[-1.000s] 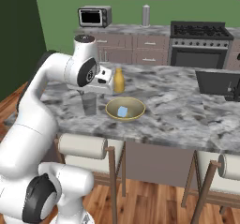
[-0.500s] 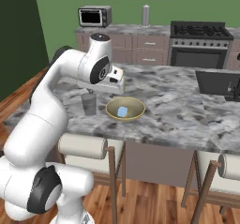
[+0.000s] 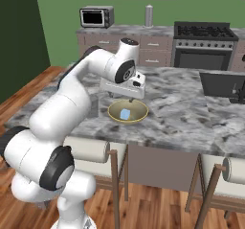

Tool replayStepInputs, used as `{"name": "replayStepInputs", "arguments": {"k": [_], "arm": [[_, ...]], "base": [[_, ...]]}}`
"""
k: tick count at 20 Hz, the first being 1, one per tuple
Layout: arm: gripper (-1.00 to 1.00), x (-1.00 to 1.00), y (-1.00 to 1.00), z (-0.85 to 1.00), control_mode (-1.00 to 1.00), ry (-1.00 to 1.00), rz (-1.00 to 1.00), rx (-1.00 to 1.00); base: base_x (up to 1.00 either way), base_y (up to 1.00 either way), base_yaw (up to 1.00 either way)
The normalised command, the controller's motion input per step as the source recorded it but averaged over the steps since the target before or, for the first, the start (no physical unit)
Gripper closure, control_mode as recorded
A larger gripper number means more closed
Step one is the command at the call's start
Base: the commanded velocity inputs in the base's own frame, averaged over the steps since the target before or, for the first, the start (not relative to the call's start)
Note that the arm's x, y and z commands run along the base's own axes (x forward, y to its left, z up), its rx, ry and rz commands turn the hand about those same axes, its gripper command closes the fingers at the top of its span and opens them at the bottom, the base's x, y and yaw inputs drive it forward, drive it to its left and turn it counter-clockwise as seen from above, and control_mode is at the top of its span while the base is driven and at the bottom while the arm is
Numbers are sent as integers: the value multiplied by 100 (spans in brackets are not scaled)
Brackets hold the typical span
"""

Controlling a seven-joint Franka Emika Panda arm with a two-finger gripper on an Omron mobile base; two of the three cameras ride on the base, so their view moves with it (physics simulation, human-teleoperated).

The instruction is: There are two ice cubes in the ice bowl. Place both ice cubes in the glass cup.

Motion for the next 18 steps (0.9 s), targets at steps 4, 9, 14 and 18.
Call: {"name": "replayStepInputs", "arguments": {"k": [4, 9, 14, 18], "arm": [[-100, 76, -16, -35, -100, 31, 0, 1], [-100, 49, 0, -55, -100, 24, -1, -1], [-100, 64, 0, -42, -100, 12, -1, -4], [-100, 62, 3, -28, -100, 2, -4, -7]], "base": [[0, 0, 0], [0, 0, 0], [0, 0, 0], [0, 0, 0]]}}
